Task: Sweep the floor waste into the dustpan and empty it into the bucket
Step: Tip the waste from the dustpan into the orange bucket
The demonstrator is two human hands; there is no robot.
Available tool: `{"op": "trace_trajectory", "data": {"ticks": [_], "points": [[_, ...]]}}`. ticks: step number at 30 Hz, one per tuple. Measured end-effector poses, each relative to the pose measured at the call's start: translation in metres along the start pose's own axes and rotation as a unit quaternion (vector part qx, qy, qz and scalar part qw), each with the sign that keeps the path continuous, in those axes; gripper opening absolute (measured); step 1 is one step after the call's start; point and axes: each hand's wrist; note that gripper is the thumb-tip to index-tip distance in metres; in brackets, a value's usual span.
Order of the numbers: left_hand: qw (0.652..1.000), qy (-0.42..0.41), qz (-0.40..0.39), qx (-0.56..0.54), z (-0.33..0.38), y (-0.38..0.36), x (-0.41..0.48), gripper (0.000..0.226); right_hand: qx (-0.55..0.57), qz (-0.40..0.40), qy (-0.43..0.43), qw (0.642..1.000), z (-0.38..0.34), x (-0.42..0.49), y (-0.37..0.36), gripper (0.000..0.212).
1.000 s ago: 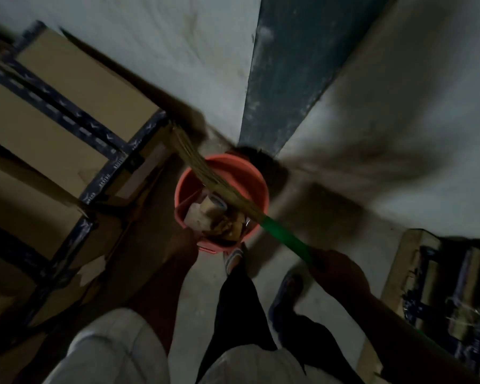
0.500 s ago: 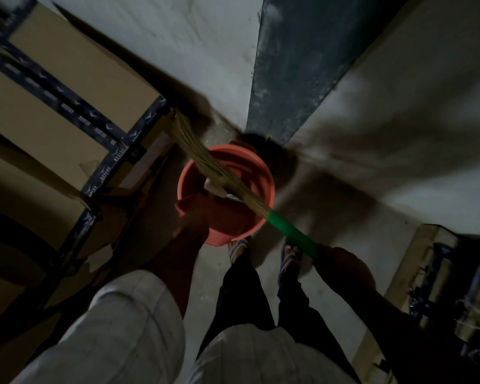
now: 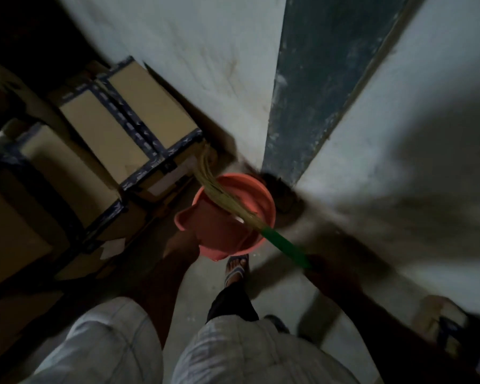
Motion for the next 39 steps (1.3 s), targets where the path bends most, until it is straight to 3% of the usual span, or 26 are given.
{"op": "trace_trajectory", "data": {"ticks": [3,6,9,12,15,18,21,26,32,39], "points": [[0.999,-0.013,0.045,-0.005,-0.022,-0.013,-0.049,0.033,0.011,0.015,0.057,0.998,0.017,-0.013,-0.006,0.040],[0.997,-0.023,0.063,0.030,-0.065,-0.041,-0.100,0.033,0.035,0.027,0.096,0.994,0.048,-0.017,-0.032,0.060],[0.995,-0.008,0.095,0.001,-0.114,-0.075,-0.156,0.041,0.032,0.039,0.139,0.989,0.045,-0.059,-0.033,0.045],[0.988,0.026,0.128,-0.079,-0.145,-0.098,-0.227,0.035,-0.021,0.022,0.203,0.979,0.028,-0.090,-0.033,0.023],[0.971,0.072,0.171,-0.148,-0.180,-0.116,-0.285,0.030,-0.070,0.016,0.267,0.961,0.000,-0.108,-0.041,0.028],[0.936,0.151,0.224,-0.227,-0.231,-0.135,-0.335,0.030,-0.145,-0.017,0.342,0.928,-0.043,-0.127,-0.062,0.033],[0.916,0.174,0.264,-0.246,-0.280,-0.153,-0.382,0.028,-0.201,-0.021,0.405,0.892,-0.091,-0.156,-0.089,0.046],[0.843,0.241,0.351,-0.328,-0.366,-0.187,-0.458,0.024,-0.272,-0.045,0.486,0.829,-0.174,-0.230,-0.150,0.045],[0.784,0.329,0.389,-0.355,-0.479,-0.253,-0.571,0.028,-0.320,-0.077,0.568,0.754,-0.243,-0.344,-0.278,0.053],[0.718,0.403,0.411,-0.392,-0.583,-0.325,-0.682,0.033,-0.376,-0.109,0.628,0.672,-0.276,-0.469,-0.418,0.047]]}}
Point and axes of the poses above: each hand's wrist, its own x-axis towards the middle knuckle, its own y-axis out of the back of the hand, z = x × y, and after that the axes turned 14 degrees about -x, right-handed
